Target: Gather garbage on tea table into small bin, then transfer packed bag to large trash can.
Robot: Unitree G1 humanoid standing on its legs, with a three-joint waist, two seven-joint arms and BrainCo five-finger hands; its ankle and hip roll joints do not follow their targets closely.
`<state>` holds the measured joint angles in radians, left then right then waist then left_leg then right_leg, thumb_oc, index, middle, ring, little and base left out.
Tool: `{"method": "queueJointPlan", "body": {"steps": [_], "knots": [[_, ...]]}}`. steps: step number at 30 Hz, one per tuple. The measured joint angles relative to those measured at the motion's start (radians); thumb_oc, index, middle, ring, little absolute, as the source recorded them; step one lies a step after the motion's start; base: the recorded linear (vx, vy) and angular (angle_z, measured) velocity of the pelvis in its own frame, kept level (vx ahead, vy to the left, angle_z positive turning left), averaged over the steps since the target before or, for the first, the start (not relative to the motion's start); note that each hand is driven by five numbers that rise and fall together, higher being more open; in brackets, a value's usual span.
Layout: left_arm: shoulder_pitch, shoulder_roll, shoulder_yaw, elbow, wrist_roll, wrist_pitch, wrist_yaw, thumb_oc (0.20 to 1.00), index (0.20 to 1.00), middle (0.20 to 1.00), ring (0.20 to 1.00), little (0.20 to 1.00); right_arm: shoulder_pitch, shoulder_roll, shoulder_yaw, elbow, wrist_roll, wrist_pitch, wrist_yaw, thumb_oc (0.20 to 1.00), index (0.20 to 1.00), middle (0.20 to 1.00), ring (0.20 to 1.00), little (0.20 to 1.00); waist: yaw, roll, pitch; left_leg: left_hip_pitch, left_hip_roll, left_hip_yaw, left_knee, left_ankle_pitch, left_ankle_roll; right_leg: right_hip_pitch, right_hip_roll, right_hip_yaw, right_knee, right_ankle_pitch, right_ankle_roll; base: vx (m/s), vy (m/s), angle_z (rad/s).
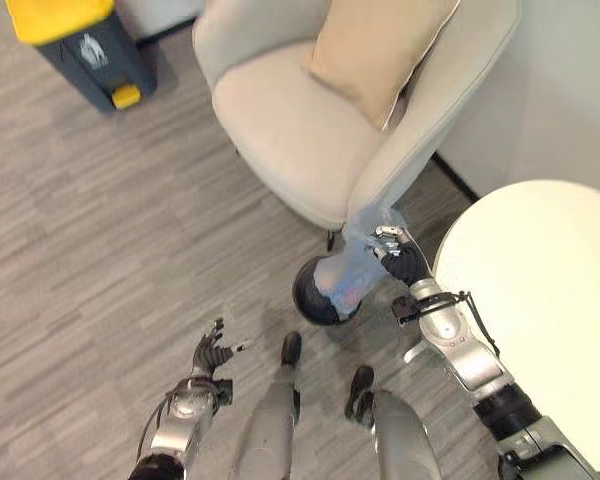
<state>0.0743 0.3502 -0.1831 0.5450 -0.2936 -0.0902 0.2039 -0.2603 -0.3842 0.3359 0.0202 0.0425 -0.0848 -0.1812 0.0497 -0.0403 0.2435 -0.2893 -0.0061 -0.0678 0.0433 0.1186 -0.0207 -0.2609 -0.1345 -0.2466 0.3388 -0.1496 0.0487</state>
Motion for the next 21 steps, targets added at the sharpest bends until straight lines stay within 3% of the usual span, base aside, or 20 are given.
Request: {"method": "queueJointPlan", "body": {"steps": [5, 10, 11, 14, 15, 20, 21], "knots": [[0.053, -0.001, -0.006, -0.015, 0.011, 0.008, -0.033, 1.0, 1.0, 1.0, 1.0, 1.0, -0.002, -0.013, -0.015, -0.03, 0.001, -0.02, 0.036, 0.2, 0.2, 0.2, 0.2, 0.2, -0.009, -0.006, -0.081, 0.09, 0.001, 0.028, -0.054, 0.007, 0.021, 0.103, 0.014, 0.016, -0.114, 0.039, 0.015, 0.05, 0.094, -0.15], [0.054, -0.001, -0.011, -0.021, 0.041, 0.016, -0.066, 1.0, 1.0, 1.0, 1.0, 1.0, 0.001, -0.006, 0.0, -0.014, 0.017, -0.023, 0.066, 0.2, 0.2, 0.2, 0.2, 0.2, -0.004, -0.005, -0.089, 0.162, -0.001, 0.078, -0.072, 0.008, 0.032, 0.167, 0.021, 0.08, -0.144, 0.069, 0.039, -0.2, 0.049, -0.2], [0.024, 0.001, -0.009, -0.026, 0.041, 0.016, -0.071, 1.0, 1.0, 1.0, 1.0, 1.0, 0.007, -0.008, -0.021, -0.004, 0.017, -0.023, 0.064, 0.2, 0.2, 0.2, 0.2, 0.2, -0.011, 0.005, -0.077, 0.138, -0.001, 0.05, -0.04, 0.004, 0.035, 0.146, 0.026, 0.132, -0.076, 0.047, 0.06, -0.27, -0.128, 0.56], [0.012, 0.005, -0.003, -0.037, 0.044, 0.016, -0.069, 1.0, 1.0, 1.0, 1.0, 1.0, 0.014, -0.005, -0.044, -0.001, 0.017, -0.026, 0.059, 0.2, 0.2, 0.2, 0.2, 0.2, 0.011, 0.013, -0.076, 0.108, 0.006, 0.017, -0.024, -0.003, 0.026, 0.127, 0.06, 0.187, 0.005, -0.037, 0.071, -0.17, -0.126, 0.45], [0.014, 0.007, -0.001, -0.05, 0.053, 0.013, -0.068, 1.0, 1.0, 1.0, 1.0, 1.0, 0.019, -0.01, -0.047, -0.003, 0.017, -0.026, 0.059, 0.2, 0.2, 0.2, 0.2, 0.2, 0.018, 0.01, -0.075, 0.086, 0.017, 0.027, -0.022, 0.006, 0.019, 0.13, 0.067, 0.186, -0.007, -0.056, 0.023, -0.14, -0.172, 0.52], [0.066, 0.006, -0.003, -0.084, 0.078, 0.016, -0.067, 1.0, 1.0, 1.0, 1.0, 1.0, 0.032, -0.012, -0.044, 0.004, 0.019, -0.026, 0.055, 0.2, 0.2, 0.2, 0.2, 0.2, 0.068, 0.034, -0.066, 0.025, 0.084, 0.013, -0.043, 0.022, -0.008, 0.076, 0.164, 0.168, -0.004, -0.048, -0.046, -0.19, -0.153, 0.37], [0.081, 0.003, -0.013, -0.113, 0.078, 0.017, -0.071, 1.0, 1.0, 1.0, 1.0, 1.0, 0.041, -0.034, -0.044, 0.013, 0.022, -0.025, 0.051, 0.2, 0.2, 0.2, 0.2, 0.2, 0.067, 0.045, -0.058, -0.001, 0.101, -0.008, -0.052, 0.006, -0.035, 0.066, 0.188, 0.149, -0.013, -0.03, -0.08, -0.23, -0.075, 0.97]]}}
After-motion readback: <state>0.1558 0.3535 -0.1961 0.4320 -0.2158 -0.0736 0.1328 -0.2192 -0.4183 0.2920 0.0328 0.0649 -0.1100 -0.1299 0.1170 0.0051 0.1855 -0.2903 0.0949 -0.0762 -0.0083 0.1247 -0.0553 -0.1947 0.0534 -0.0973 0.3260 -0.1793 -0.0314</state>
